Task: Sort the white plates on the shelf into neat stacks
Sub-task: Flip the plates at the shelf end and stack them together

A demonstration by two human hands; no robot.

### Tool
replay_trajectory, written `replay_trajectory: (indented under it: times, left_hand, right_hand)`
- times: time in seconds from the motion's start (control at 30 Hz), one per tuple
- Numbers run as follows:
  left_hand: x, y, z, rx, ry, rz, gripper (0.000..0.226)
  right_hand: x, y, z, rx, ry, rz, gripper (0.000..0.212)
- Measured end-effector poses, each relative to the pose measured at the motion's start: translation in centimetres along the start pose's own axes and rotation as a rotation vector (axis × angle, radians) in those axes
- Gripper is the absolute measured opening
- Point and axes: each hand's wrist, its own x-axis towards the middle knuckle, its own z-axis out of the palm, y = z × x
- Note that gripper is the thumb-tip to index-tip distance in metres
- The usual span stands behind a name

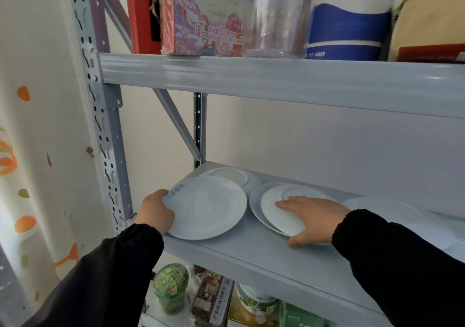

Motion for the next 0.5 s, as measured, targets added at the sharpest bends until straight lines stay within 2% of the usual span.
replay_trajectory:
  times: [0.17, 0.5]
  left_hand:
    - [-0.5, -0.4, -0.3, -0.003, 0.007, -0.019, 0.060]
    - [-1.5, -0.7, -1.4, -0.022, 0.003, -0.013, 0.056]
  right_hand:
    - [-0.5, -0.8, 0.2, -0.051, 0.010, 0.006, 0.091]
    - [-1.9, -2.4, -0.1, -0.087, -0.012, -0.022, 0.091]
